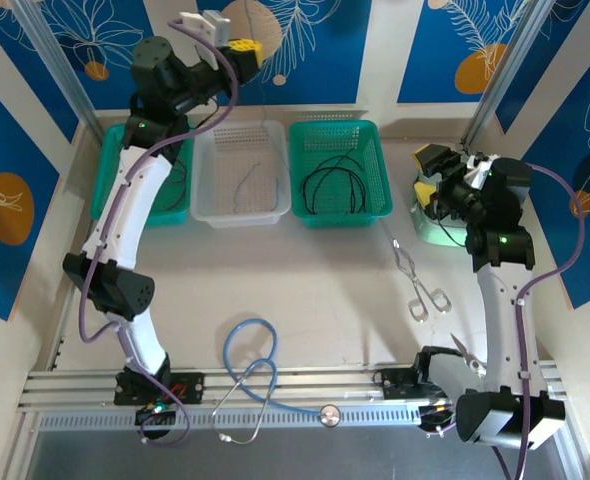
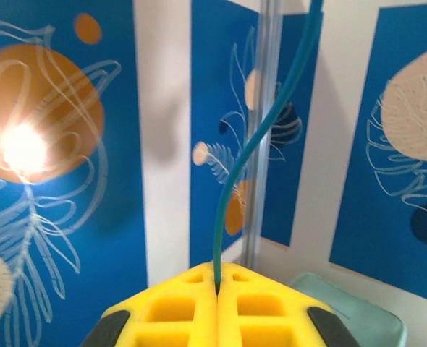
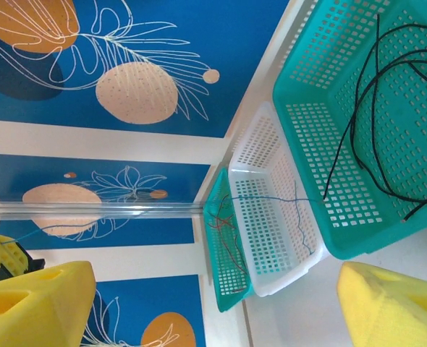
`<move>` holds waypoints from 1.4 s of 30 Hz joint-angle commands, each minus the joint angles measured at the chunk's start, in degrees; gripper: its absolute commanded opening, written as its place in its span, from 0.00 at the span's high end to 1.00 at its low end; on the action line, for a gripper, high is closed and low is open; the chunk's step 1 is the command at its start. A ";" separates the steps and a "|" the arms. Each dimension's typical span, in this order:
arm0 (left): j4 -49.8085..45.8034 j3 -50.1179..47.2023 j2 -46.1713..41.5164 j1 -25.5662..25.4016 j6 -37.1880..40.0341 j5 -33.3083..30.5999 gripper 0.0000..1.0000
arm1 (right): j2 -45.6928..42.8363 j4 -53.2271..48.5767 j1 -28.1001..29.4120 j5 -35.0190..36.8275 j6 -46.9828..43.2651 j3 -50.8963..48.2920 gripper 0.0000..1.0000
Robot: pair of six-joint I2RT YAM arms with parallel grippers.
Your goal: Untangle the cables
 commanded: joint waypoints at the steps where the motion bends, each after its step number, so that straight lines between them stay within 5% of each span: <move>1: 7.84 2.46 0.54 2.66 -2.34 2.60 1.00 | -1.38 -1.68 -0.95 -2.43 -1.88 -0.52 0.13; 9: 23.07 5.24 3.87 2.86 -2.26 -1.18 1.00 | -0.50 0.05 -0.87 -2.62 -0.98 -1.83 0.14; 14: 20.42 11.31 6.83 3.42 -2.02 -1.00 1.00 | -0.84 -0.45 -0.78 -2.21 -1.31 -1.93 0.14; 29: 27.99 -30.17 -3.13 4.36 1.74 -4.57 1.00 | -1.30 -1.43 -1.22 -2.87 -2.72 -2.80 0.15; 34: 19.66 -37.67 -3.40 4.19 4.67 -8.33 1.00 | -1.47 -0.40 -1.32 -2.73 -1.64 -3.93 0.15; 42: -23.05 -23.22 10.69 3.87 9.31 -19.04 1.00 | -1.28 0.34 -0.45 -3.24 -1.73 -3.61 0.16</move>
